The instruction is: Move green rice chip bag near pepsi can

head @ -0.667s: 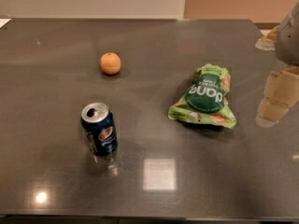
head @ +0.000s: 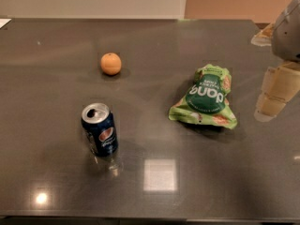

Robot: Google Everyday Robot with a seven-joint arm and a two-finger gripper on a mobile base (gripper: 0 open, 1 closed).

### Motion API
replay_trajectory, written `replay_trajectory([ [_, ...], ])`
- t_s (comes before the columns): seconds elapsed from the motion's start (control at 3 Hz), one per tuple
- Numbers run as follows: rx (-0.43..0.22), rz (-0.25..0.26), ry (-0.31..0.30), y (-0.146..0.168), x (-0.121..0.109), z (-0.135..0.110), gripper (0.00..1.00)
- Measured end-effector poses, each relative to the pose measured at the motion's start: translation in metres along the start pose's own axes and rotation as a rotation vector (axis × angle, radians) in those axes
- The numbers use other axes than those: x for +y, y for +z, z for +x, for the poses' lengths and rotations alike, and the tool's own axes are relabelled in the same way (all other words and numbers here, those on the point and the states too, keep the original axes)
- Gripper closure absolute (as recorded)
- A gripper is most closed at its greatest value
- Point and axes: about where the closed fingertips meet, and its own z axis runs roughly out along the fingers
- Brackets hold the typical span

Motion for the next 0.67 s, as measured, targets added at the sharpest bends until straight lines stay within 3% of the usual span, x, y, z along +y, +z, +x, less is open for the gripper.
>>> replay_trajectory([
  [0.67,-0.075,-0.004,-0.188,0.030,-0.037,-0.012,0.00],
])
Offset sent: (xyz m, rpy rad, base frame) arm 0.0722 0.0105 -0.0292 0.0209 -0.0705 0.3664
